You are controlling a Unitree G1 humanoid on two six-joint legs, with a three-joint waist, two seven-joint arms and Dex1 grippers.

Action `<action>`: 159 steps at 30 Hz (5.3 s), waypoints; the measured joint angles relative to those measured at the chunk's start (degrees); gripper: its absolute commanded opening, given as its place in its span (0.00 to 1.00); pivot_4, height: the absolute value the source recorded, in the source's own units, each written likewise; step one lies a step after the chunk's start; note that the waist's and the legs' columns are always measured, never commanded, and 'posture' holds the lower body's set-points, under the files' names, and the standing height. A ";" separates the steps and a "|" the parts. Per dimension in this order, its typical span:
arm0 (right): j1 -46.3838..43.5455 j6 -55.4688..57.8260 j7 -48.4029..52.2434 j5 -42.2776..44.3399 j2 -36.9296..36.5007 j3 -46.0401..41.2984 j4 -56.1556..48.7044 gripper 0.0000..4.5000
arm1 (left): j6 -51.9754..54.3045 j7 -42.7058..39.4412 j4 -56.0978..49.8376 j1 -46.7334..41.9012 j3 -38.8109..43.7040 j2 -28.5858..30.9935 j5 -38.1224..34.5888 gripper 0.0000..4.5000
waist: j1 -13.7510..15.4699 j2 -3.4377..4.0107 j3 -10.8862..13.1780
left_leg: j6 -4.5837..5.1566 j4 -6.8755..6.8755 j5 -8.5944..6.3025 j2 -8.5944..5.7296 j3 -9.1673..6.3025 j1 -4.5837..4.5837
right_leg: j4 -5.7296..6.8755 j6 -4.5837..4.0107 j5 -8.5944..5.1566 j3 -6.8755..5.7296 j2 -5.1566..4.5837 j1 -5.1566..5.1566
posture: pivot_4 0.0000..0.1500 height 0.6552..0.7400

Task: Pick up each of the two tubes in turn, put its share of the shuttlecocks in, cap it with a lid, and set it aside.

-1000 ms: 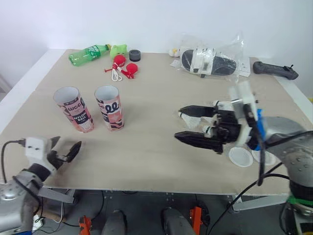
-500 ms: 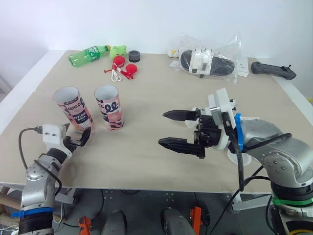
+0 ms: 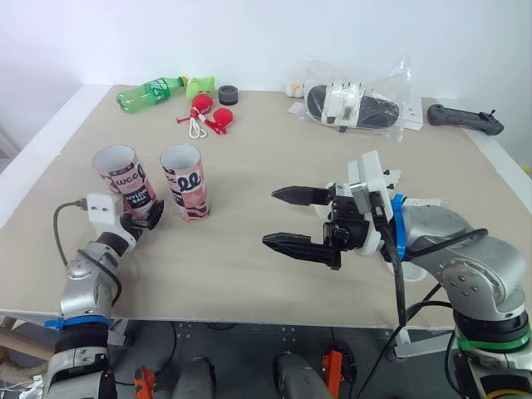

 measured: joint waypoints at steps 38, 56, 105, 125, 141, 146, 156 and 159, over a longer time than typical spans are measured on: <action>-1.24 4.07 -1.48 13.70 -6.01 -11.62 4.34 1.00 | 36.21 -11.24 -42.29 -12.75 -2.21 26.39 -32.56 0.67 | -0.07 -0.02 0.12 | -0.06 -0.23 0.03 0.00 -0.35 -0.18 | -0.04 -0.01 -0.29 -0.33 -0.02 -0.08 | 1.00 1.00; 20.43 0.42 2.46 -3.16 -19.92 -18.50 8.30 1.00 | 43.09 -29.86 -44.65 -15.30 -38.14 32.97 -10.70 0.67 | 0.00 0.10 0.15 | 0.03 -0.52 -0.03 -0.06 -0.44 -0.12 | -0.01 -0.21 -0.61 -0.45 -0.03 -0.13 | 1.00 1.00; 22.48 -4.02 1.21 -16.89 -12.95 -13.86 14.84 1.00 | 38.06 -30.42 -52.06 -8.82 -26.57 23.85 -5.28 0.67 | 0.10 0.30 0.10 | 0.07 -0.25 -0.01 -0.33 -0.61 -0.09 | 0.04 0.04 -0.53 -0.46 -0.23 0.12 | 1.00 1.00; 22.65 -2.02 -1.14 -18.57 -12.96 -13.82 17.50 1.00 | 39.68 -26.70 -49.19 -2.00 -36.41 23.63 1.97 0.67 | 0.23 0.37 0.08 | 0.10 0.07 0.02 -0.40 -0.62 -0.05 | 0.04 0.09 -0.42 -0.46 -0.29 0.28 | 1.00 1.00; 23.99 0.56 -2.06 -16.02 -12.63 -17.58 14.48 1.00 | 38.17 -26.39 -48.49 -1.56 -36.42 22.62 3.61 0.67 | 0.30 0.39 0.08 | 0.39 0.13 0.21 -0.50 -0.63 -0.01 | 0.03 -0.12 -0.32 -0.46 -0.38 0.36 | 1.00 1.00; 26.68 2.05 -2.34 -15.64 -12.81 -18.77 13.43 1.00 | 38.13 -26.57 -47.70 -1.93 -36.42 22.06 3.87 0.67 | 0.33 0.39 0.08 | 0.42 0.13 0.24 -0.52 -0.63 -0.01 | 0.03 -0.13 -0.30 -0.45 -0.40 0.37 | 1.00 1.00; 21.29 0.82 -6.47 -19.66 -7.36 -12.56 18.40 1.00 | 38.67 -26.45 -47.05 -2.44 -36.38 21.36 4.49 0.67 | 0.19 0.40 0.08 | 0.49 0.13 0.35 -0.53 -0.62 0.03 | 0.02 -0.21 -0.15 -0.44 -0.40 0.34 | 1.00 1.00; 18.38 -0.25 -7.57 -21.61 -5.66 -10.56 21.36 1.00 | 38.74 -26.42 -47.06 -2.48 -36.36 21.23 4.49 0.67 | 0.19 0.40 0.08 | 0.49 0.13 0.35 -0.54 -0.62 0.01 | 0.01 -0.20 -0.15 -0.43 -0.40 0.35 | 1.00 1.00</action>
